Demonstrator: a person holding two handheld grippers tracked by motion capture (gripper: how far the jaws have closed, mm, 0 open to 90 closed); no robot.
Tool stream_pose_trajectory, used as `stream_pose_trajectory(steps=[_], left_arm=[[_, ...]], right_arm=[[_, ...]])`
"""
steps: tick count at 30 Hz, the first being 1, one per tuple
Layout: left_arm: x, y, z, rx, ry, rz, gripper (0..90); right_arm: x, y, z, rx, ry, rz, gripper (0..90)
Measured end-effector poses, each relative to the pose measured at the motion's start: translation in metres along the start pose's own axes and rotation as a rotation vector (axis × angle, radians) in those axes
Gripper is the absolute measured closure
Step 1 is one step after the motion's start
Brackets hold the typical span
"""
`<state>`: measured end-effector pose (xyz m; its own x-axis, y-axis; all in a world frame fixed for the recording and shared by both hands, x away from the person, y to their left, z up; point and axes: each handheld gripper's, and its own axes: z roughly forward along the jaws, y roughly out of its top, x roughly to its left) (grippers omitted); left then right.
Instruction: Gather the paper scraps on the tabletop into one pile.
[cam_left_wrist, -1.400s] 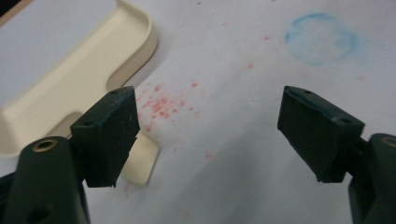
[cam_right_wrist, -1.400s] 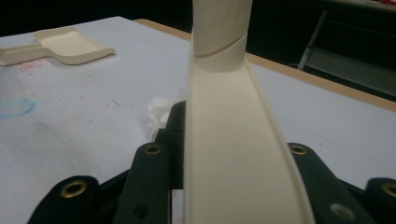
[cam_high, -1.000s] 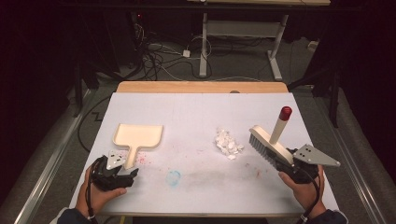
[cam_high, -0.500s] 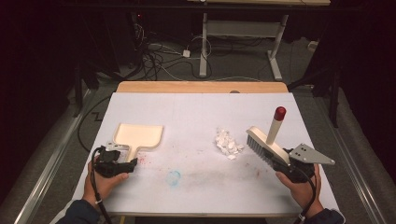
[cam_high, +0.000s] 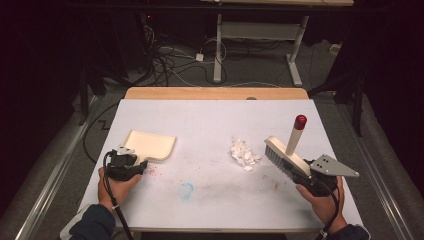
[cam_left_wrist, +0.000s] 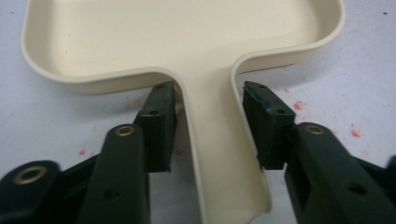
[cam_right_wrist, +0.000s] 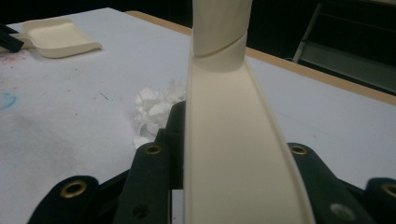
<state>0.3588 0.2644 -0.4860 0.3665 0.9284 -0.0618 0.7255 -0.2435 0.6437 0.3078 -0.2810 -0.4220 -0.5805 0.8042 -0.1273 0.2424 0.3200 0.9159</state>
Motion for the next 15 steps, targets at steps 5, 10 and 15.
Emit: stream_pose_trajectory(steps=[5,10,15], left_arm=[[0.001,0.002,0.000,0.012,-0.012,0.028,63.4],[0.004,0.005,-0.001,0.030,-0.028,0.055,63.8],[-0.001,0.008,-0.003,0.039,-0.033,0.106,63.8]], right_arm=[[-0.002,-0.001,0.001,0.001,-0.009,0.008,68.1],[-0.005,-0.001,0.011,0.011,-0.012,0.023,68.1],[-0.009,-0.001,0.022,0.021,-0.022,0.035,68.1]])
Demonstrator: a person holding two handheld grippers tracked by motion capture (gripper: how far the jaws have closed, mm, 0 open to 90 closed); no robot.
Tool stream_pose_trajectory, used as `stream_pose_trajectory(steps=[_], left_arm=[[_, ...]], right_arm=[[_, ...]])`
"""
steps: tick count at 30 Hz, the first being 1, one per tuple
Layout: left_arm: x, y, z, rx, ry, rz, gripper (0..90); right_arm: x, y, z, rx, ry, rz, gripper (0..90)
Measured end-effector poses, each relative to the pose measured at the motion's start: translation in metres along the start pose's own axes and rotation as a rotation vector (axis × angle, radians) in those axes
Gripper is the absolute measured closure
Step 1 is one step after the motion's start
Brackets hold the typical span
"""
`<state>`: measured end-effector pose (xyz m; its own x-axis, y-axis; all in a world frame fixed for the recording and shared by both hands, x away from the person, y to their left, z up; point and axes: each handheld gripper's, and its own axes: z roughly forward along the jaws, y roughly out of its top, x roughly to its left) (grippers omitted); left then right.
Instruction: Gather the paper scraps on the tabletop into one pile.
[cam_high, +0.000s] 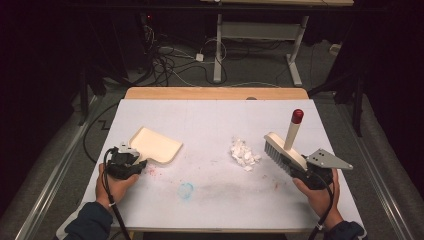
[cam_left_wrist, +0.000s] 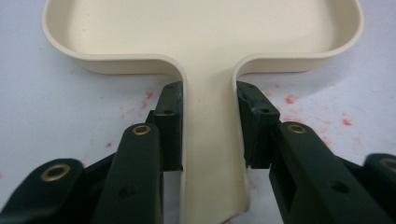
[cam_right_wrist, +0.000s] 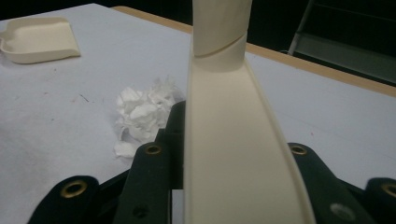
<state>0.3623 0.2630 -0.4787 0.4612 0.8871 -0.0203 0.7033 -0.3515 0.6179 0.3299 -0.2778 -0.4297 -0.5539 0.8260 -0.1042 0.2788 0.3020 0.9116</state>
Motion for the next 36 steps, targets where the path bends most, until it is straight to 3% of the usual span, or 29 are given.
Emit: stream_pose_trajectory(steps=[5,13,22,24,26,31,36], left_arm=[[-0.005,0.000,-0.004,-0.001,0.002,0.037,63.8],[-0.011,0.001,-0.008,0.004,-0.032,0.093,63.8],[-0.012,0.001,-0.010,0.009,-0.053,0.123,63.8],[-0.013,0.001,-0.010,0.009,-0.058,0.130,63.7],[-0.013,0.000,-0.009,0.010,-0.058,0.136,63.7],[-0.012,-0.001,-0.009,0.012,-0.064,0.135,63.7],[-0.012,-0.001,-0.009,0.012,-0.063,0.137,63.7]], right_arm=[[-0.003,-0.002,0.013,0.022,0.004,-0.001,68.1],[-0.009,-0.011,0.026,0.088,0.028,0.023,68.0],[-0.016,-0.002,0.032,0.228,0.062,0.031,67.5],[-0.020,0.000,0.034,0.249,0.084,0.053,64.8],[-0.025,0.002,0.035,0.242,0.091,0.073,62.2],[-0.026,0.013,0.036,0.245,0.101,0.066,61.5],[-0.027,0.017,0.040,0.254,0.104,0.051,67.4]])
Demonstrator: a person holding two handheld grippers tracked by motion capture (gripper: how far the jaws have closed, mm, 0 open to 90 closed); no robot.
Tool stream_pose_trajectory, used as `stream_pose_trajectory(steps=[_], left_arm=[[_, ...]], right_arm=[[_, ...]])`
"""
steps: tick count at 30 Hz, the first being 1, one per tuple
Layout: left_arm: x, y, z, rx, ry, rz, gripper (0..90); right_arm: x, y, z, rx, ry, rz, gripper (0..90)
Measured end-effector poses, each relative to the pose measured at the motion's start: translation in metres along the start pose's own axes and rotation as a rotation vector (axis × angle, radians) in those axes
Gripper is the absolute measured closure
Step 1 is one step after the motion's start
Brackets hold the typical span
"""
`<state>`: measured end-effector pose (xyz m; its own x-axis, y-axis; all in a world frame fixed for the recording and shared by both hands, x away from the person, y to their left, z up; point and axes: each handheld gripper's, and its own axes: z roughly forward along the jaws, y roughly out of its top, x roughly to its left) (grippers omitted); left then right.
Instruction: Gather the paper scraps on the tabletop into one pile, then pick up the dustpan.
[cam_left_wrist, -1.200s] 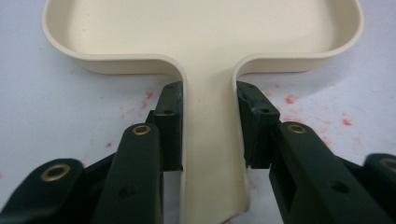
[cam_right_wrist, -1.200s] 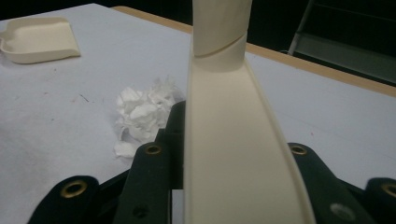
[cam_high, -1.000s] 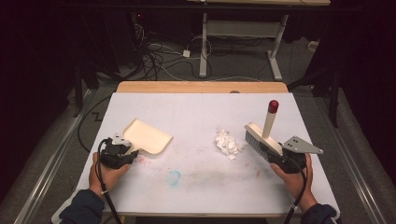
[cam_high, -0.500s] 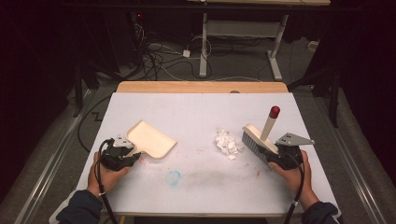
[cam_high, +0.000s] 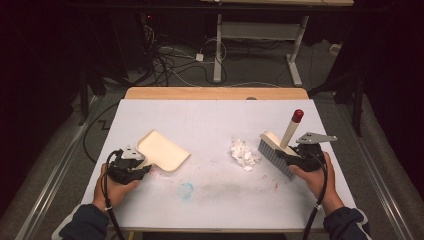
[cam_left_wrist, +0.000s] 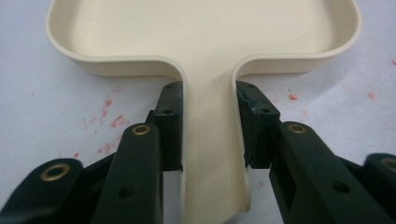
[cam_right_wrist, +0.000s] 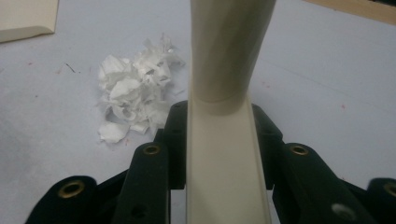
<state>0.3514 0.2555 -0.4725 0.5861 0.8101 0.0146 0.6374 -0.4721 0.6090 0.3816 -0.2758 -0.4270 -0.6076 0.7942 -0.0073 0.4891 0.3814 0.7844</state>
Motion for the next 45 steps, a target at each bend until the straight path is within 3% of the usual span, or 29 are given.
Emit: stream_pose_trajectory(steps=[6,23,30,45], left_arm=[[-0.001,0.000,-0.001,0.000,-0.006,0.011,63.7],[-0.010,0.005,-0.010,0.007,-0.039,0.070,63.8],[-0.018,0.010,-0.013,0.008,-0.073,0.101,63.8],[-0.043,0.027,-0.006,0.049,-0.146,0.210,63.8]], right_arm=[[0.002,0.000,0.000,-0.001,-0.010,0.000,67.6],[0.005,-0.001,-0.007,-0.066,-0.114,-0.017,67.6],[0.004,0.000,-0.009,-0.090,-0.142,-0.022,67.6],[0.002,0.014,0.016,-0.147,-0.248,0.010,67.6]])
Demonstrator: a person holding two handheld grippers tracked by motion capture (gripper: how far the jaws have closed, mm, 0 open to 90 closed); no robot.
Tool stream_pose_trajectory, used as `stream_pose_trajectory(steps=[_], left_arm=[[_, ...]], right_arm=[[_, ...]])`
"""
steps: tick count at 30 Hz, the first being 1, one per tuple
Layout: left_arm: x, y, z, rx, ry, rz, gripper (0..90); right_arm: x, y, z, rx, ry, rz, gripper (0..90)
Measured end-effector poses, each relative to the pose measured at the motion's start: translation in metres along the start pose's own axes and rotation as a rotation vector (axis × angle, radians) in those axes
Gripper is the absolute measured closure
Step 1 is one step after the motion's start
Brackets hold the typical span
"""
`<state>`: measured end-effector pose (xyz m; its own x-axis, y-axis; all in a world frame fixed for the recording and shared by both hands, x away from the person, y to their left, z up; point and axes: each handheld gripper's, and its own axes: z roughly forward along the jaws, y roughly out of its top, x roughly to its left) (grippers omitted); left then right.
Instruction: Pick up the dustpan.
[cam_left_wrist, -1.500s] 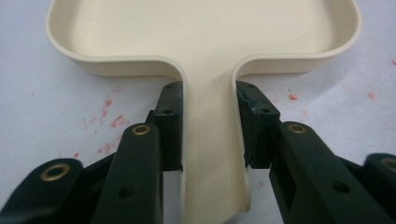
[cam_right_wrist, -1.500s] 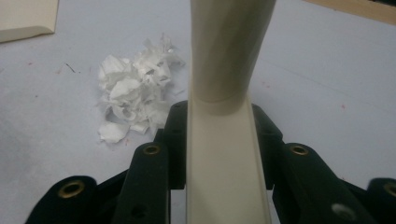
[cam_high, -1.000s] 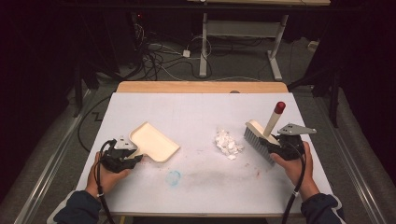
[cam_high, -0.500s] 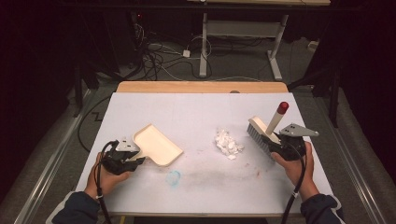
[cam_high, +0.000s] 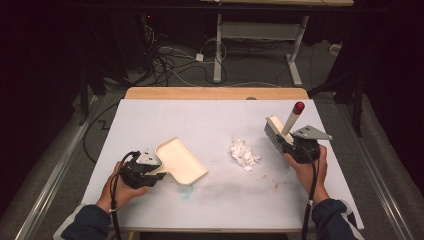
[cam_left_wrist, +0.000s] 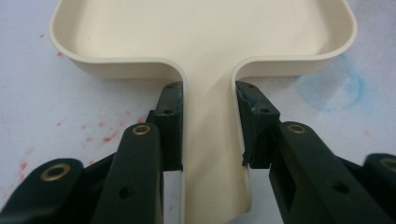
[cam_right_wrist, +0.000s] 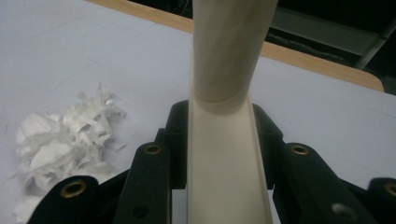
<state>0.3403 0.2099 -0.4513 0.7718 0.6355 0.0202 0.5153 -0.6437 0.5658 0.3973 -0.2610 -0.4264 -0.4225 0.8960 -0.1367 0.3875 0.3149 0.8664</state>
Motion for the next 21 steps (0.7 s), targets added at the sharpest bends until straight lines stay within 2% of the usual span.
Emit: stream_pose_trajectory(steps=[5,8,12,17,21], left_arm=[[-0.005,0.007,0.004,0.009,-0.016,0.026,63.8],[-0.009,0.012,0.006,0.012,-0.027,0.042,63.8],[-0.014,0.018,0.011,0.013,-0.046,0.056,63.8],[-0.019,0.026,0.016,0.017,-0.060,0.079,63.8],[-0.023,0.030,0.019,0.022,-0.067,0.097,63.7]], right_arm=[[0.005,0.001,0.011,-0.006,-0.014,0.009,67.6],[0.012,0.003,0.018,0.009,-0.016,-0.005,67.6],[0.023,0.005,0.027,0.019,0.000,-0.017,67.6],[0.039,0.009,0.034,0.032,0.033,-0.053,67.6],[0.048,0.011,0.037,0.033,0.050,-0.059,67.6]])
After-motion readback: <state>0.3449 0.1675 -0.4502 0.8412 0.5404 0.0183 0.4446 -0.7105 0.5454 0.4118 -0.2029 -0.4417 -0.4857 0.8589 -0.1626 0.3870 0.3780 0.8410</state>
